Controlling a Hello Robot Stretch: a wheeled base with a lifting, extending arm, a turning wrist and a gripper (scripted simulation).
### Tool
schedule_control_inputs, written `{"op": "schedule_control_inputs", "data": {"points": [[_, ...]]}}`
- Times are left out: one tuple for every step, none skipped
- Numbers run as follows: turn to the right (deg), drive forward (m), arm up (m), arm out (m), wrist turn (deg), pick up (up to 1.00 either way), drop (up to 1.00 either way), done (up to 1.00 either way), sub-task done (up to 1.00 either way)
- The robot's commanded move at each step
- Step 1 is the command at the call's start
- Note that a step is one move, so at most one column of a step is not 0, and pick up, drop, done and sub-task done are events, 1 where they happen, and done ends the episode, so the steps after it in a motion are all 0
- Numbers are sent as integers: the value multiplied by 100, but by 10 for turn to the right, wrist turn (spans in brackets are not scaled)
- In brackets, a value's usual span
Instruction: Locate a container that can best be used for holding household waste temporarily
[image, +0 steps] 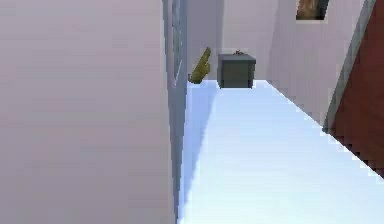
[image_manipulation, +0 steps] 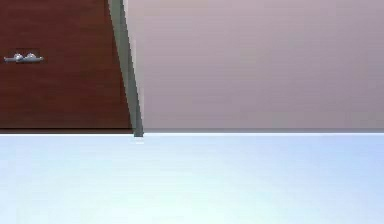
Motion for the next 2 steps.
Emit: {"op": "schedule_control_inputs", "data": {"points": [[-450,0,0,0,0,0,0,0,0],[-450,0,0,0,0,0,0,0,0]]}}
